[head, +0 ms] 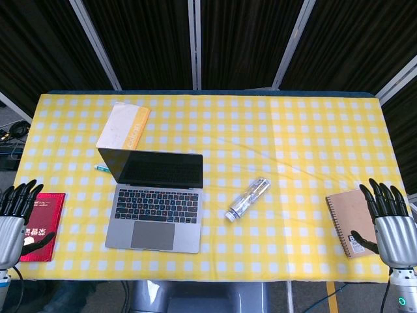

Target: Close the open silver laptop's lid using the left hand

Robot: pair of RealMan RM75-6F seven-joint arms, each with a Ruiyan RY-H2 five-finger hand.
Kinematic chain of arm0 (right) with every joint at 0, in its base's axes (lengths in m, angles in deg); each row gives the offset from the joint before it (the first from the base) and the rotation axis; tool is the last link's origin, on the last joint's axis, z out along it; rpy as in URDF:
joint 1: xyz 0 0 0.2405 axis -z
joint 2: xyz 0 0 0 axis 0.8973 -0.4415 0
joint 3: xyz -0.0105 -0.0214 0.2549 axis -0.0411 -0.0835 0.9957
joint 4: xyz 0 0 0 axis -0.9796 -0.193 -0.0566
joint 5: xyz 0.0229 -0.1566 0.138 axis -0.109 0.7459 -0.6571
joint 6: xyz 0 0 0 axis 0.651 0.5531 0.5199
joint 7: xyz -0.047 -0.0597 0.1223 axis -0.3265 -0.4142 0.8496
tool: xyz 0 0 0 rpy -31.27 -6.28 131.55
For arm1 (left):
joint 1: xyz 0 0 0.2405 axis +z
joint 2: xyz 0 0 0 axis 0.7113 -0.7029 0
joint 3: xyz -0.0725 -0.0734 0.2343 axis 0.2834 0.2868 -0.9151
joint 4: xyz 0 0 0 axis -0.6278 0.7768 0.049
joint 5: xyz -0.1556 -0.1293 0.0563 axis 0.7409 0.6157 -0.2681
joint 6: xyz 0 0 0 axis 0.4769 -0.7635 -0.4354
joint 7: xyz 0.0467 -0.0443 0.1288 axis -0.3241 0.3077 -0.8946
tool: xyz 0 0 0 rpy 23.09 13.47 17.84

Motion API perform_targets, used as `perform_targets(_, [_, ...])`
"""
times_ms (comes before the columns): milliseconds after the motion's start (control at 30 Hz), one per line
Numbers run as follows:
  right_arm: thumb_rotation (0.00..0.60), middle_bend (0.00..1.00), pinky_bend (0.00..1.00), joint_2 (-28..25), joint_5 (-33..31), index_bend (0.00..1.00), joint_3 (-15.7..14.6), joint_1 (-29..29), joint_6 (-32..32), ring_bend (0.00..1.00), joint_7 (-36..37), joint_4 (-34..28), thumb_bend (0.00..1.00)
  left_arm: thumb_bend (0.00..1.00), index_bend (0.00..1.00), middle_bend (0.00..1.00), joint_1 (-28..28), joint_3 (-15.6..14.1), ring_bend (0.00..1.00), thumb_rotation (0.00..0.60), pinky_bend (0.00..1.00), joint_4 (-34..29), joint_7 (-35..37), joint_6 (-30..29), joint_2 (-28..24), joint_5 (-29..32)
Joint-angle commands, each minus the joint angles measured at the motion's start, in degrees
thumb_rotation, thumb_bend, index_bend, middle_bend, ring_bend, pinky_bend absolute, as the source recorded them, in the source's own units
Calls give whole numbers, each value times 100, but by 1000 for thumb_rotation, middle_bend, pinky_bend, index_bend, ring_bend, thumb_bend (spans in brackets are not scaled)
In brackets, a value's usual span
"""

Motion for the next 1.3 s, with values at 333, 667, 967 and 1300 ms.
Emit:
perform_targets(333, [600,0,0,-36,-58,55,1,3,58,0,47,-29,0,82,0,0,-153,94,0,600,0,-42,190,306,-33,248])
perform_targets(667, [600,0,0,-42,-214,55,29,-55,241,0,156,55,0,1000,0,0,-1724,905,0,600,0,-620,394,2461,-519,1204])
perform_targets(967, [600,0,0,-56,-395,55,68,-63,343,0,333,161,0,1000,0,0,-3113,1642,0,600,0,-442,-620,3480,-85,2791])
perform_targets(1300, [600,0,0,-23,-468,55,74,-105,451,0,327,199,0,1000,35,1,-3897,1526,0,600,0,155,-1321,3825,643,3969])
